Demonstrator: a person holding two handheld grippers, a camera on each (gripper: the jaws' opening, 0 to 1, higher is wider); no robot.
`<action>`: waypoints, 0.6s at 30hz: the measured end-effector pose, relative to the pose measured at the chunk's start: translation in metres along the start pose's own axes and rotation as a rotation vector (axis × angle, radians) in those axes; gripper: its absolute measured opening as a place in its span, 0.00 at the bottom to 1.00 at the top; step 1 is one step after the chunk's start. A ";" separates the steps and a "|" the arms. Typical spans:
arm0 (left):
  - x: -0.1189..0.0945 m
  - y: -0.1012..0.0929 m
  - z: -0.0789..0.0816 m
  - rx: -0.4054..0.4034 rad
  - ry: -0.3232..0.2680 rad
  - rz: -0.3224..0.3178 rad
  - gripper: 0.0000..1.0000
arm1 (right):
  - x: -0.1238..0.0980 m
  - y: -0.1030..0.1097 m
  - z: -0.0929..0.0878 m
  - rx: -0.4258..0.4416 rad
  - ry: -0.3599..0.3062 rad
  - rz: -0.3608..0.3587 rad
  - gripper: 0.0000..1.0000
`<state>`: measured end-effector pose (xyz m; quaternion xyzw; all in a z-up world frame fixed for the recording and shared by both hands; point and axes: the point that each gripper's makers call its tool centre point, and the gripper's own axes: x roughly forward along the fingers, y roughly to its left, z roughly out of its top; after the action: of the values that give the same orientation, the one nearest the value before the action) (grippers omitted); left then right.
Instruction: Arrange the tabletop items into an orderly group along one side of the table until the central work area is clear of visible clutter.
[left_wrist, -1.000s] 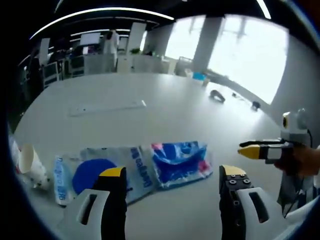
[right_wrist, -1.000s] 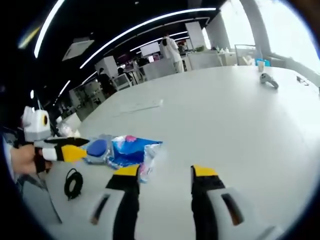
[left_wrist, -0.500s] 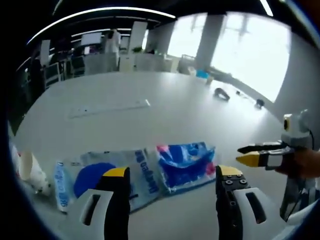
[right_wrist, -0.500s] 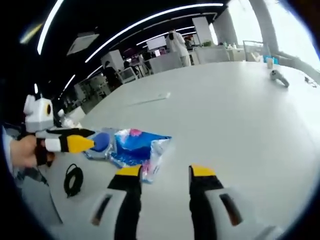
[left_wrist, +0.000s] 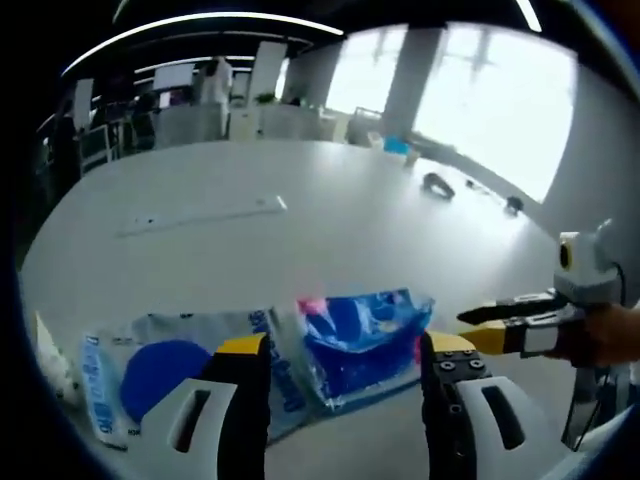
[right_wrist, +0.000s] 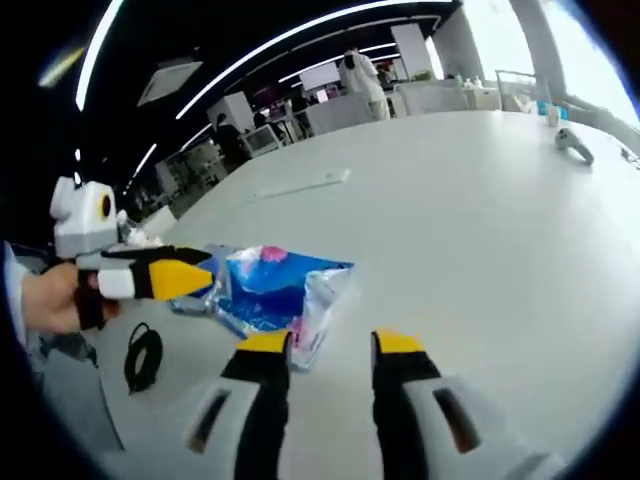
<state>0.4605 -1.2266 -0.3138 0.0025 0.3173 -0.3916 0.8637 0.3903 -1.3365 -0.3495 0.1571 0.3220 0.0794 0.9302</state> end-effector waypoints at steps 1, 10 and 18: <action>0.001 0.000 0.000 -0.001 -0.001 -0.001 0.56 | 0.002 0.001 -0.002 0.011 0.006 0.005 0.29; 0.011 0.001 0.000 -0.030 -0.004 -0.006 0.42 | 0.014 0.003 -0.007 0.014 0.009 0.025 0.24; 0.014 0.005 -0.006 -0.061 0.022 0.004 0.18 | 0.018 0.014 -0.005 0.057 -0.007 0.055 0.06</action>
<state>0.4672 -1.2313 -0.3276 -0.0190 0.3384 -0.3798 0.8607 0.4004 -1.3178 -0.3588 0.1925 0.3166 0.0951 0.9240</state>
